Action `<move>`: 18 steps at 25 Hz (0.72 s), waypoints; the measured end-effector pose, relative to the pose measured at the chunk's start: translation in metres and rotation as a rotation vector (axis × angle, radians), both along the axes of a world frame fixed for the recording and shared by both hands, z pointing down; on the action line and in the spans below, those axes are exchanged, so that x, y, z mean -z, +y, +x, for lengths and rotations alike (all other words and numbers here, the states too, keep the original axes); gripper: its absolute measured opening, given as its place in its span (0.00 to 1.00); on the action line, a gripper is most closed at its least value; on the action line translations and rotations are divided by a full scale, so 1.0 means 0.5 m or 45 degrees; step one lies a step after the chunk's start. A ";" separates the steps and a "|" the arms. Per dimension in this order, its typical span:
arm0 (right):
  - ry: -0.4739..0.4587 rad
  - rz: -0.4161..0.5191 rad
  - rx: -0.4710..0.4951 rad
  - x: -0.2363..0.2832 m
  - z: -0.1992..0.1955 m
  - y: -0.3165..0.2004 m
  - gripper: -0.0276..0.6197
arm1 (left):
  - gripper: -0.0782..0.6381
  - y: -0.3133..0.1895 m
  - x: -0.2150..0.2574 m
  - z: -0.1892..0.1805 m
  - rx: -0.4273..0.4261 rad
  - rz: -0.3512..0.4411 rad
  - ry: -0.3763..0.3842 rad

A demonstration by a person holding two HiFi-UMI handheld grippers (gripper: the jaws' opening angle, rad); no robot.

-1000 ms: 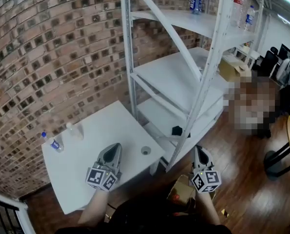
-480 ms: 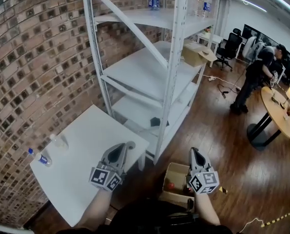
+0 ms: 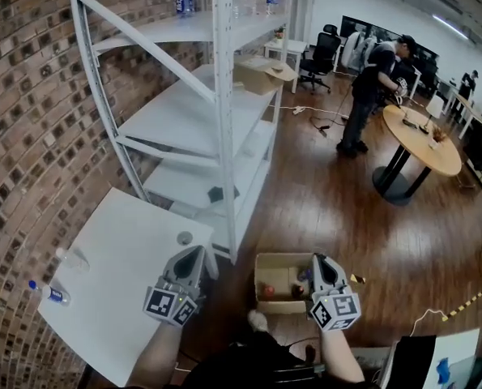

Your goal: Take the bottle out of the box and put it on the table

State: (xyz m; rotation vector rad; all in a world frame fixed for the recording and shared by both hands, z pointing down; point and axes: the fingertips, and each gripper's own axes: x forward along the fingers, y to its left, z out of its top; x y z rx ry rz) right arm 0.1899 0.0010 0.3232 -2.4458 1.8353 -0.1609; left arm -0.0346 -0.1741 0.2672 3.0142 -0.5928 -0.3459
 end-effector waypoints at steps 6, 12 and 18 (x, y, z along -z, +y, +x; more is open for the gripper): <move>-0.015 0.004 -0.141 -0.011 0.024 0.114 0.05 | 0.11 0.066 -0.006 0.048 -0.135 0.008 -0.006; 0.012 -0.002 -0.256 0.000 0.067 0.221 0.05 | 0.11 0.099 -0.001 0.112 -0.199 0.000 0.045; -0.018 0.035 -0.382 -0.003 0.146 0.312 0.05 | 0.11 0.115 0.003 0.154 -0.206 0.017 0.047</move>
